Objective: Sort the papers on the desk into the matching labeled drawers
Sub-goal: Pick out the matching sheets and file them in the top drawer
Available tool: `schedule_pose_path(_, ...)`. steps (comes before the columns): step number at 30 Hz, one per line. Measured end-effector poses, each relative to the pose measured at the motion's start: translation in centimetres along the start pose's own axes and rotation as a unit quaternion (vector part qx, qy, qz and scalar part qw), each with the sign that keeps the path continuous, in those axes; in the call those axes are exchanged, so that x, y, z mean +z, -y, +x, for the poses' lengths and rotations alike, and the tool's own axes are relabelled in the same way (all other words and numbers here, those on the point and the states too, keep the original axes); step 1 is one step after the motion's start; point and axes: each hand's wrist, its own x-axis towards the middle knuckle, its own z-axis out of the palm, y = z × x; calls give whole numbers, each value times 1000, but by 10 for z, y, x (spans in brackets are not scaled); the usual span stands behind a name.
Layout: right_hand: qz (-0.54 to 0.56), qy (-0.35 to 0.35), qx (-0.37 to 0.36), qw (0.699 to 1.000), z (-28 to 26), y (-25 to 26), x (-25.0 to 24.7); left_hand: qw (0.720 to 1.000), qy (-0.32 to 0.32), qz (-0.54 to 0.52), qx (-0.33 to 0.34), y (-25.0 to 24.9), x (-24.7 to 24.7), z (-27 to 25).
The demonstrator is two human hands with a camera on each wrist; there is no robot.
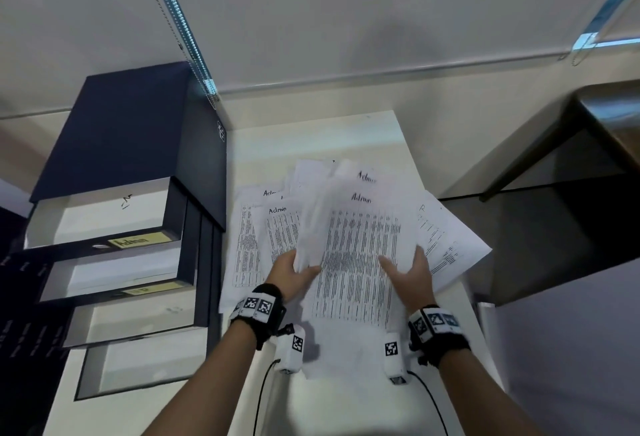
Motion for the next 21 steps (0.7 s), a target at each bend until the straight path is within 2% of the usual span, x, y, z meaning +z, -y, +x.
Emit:
schedule_pose_path(2, 121, 18, -30, 992, -2, 32, -6, 999, -15, -45, 25, -9, -22, -3)
schedule_pose_path(4, 167, 38, -69, 983, -2, 57, -9, 997, -39, -50, 37, -17, -42, -5)
schedule_pose_path(8, 145, 51, -121, 981, -16, 77, -4, 996, -22, -20, 80, -23, -65, -10)
schedule_pose_path(12, 34, 81, -61, 994, -34, 39, 10, 998, -29, -16, 57, -10, -67, -22)
schedule_pose_path(15, 21, 71, -36, 997, -46, 30, 20, 998, -58, -9, 39, 1, -63, -28)
schedule_pose_path(16, 28, 69, -41, 996, -50, 37, 22, 997, -61, -1, 43, 19, -62, -18)
schedule_pose_path(18, 49, 66, -60, 995, -56, 60, 26, 997, -59, 3, 49, 13, -67, -25)
schedule_pose_path(21, 86, 70, -105, 988, -64, 97, 30, 993, -70, -7, 90, -20, -90, -54)
